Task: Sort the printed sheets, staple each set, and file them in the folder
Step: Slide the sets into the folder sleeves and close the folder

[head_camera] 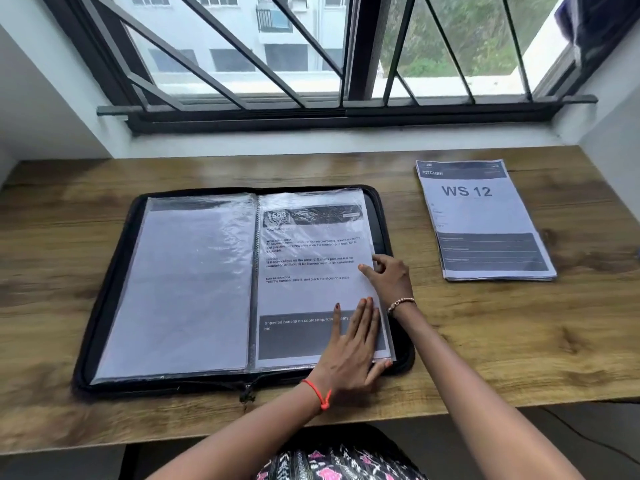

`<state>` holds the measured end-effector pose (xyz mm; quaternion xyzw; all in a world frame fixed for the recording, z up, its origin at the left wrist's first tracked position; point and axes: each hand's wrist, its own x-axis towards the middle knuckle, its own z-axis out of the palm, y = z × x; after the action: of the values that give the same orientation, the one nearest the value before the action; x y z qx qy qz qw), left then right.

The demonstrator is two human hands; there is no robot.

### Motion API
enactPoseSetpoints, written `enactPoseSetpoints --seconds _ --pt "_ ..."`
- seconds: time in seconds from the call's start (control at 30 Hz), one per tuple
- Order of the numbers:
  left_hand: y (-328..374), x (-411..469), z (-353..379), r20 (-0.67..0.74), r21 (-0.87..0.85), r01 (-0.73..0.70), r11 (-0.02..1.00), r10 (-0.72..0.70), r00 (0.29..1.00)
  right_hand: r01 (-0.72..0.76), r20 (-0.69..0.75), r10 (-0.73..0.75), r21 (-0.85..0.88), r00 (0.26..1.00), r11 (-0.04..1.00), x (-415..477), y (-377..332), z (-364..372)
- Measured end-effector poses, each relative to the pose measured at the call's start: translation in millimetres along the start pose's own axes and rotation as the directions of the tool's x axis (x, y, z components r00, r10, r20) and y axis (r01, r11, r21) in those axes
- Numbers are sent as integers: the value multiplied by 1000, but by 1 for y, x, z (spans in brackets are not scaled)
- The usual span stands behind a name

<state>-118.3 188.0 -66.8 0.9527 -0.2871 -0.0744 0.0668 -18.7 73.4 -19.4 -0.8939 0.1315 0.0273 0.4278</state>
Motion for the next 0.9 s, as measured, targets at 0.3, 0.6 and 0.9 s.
enactPoseSetpoints --seconds 0.3,0.6,0.9 --pt "-52 -1 -50 -331 -569 -234 788 41 943 -104 162 72 202 984 974 18 -42 -10" --pt "-141 6 -130 -211 -965 -55 256 -638 741 14 111 -64 405 992 914 11 -148 23" --pt "-217 -32 -179 2 -985 -96 -145 -563 827 294 -5 -302 250 953 923 -35 -261 83"
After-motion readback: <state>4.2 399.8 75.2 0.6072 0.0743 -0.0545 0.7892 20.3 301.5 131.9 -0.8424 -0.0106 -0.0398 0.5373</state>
